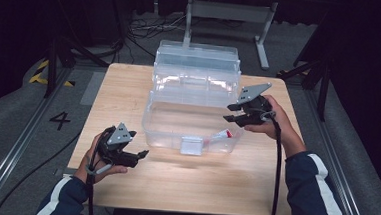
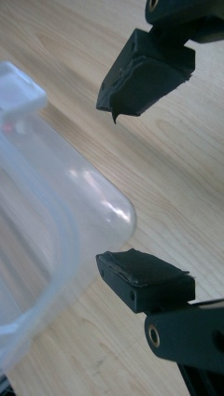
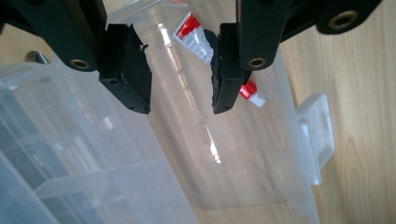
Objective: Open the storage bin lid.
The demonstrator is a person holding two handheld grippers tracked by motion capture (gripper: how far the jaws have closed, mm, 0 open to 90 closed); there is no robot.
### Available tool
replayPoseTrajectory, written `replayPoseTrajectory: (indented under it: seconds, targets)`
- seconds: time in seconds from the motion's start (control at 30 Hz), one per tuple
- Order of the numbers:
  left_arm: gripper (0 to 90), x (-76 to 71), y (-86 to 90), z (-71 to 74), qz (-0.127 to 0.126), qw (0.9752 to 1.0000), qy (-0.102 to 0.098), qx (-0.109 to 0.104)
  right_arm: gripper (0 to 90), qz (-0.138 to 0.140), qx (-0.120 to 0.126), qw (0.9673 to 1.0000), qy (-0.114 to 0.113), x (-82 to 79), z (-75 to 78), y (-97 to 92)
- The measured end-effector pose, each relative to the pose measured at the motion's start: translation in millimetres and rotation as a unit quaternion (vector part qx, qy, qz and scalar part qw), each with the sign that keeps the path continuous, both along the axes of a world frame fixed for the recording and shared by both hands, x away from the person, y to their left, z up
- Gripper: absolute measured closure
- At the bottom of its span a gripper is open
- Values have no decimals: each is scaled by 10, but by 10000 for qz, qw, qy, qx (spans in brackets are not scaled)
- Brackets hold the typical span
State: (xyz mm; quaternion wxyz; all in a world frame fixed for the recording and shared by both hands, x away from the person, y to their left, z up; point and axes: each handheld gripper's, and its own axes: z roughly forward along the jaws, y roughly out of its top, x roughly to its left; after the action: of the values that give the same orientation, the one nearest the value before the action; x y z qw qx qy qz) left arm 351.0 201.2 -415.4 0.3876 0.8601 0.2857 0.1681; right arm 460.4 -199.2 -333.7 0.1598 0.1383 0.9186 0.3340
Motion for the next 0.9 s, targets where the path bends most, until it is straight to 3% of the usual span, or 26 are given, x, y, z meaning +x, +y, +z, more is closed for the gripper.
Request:
replayPoseTrajectory:
  seconds: [0.23,0.57,0.63,0.67,0.73,0.9]
  targets:
    - [230,19,-135,208,-186,9996,-215,-66,520,-322,424,9982,-291,37,168,-87]
    - [193,103,-335,289,-490,9986,-201,-54,453,-620,703,9938,-597,176,346,-102]
    - [189,129,-384,291,-535,9984,-207,-26,469,-643,683,9936,-625,195,359,-96]
    - [183,137,-399,292,-578,9981,-188,-24,518,-655,677,9933,-664,217,370,-93]
    - [186,163,-438,293,-612,9979,-198,52,511,-606,626,9940,-667,259,377,-84]
    - [198,259,-537,270,-718,9972,-130,163,487,-783,466,9931,-740,401,391,-25]
